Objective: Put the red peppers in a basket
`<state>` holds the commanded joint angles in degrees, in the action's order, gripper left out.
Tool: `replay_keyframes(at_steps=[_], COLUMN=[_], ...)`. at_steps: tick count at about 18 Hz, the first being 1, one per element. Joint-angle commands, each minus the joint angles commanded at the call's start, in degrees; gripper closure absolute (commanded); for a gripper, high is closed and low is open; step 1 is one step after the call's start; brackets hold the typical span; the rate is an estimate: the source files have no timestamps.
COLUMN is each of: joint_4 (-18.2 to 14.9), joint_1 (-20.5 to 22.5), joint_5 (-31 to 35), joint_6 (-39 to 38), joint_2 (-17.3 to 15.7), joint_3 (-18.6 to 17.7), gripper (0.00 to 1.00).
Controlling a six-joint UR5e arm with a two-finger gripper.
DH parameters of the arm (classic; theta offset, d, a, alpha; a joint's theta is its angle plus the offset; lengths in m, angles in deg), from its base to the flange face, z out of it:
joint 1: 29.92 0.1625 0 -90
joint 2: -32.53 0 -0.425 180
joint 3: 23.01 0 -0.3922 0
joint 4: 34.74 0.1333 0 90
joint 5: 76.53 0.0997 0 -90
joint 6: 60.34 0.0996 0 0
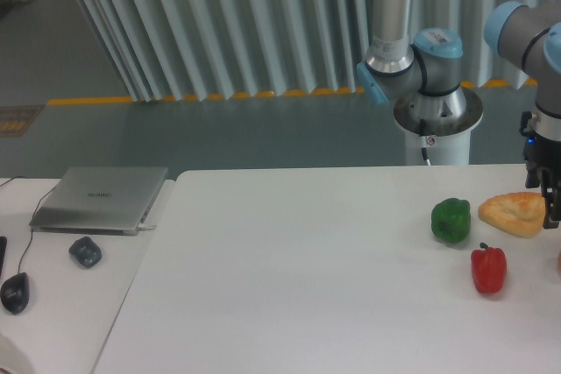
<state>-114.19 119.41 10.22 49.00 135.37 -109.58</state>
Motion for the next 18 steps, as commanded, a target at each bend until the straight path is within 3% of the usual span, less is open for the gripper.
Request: replay_keyframes(at_steps=[9,18], joint_4=[1.6,2.3], joint_1=[-0.3,-1.9], joint_5=[0.5,0.3], joint_6=[-0.5,-16.9], joint_2=[-0.1,-0.1], joint_3=[-1.5,-4.0], gripper=[0.00,0.00])
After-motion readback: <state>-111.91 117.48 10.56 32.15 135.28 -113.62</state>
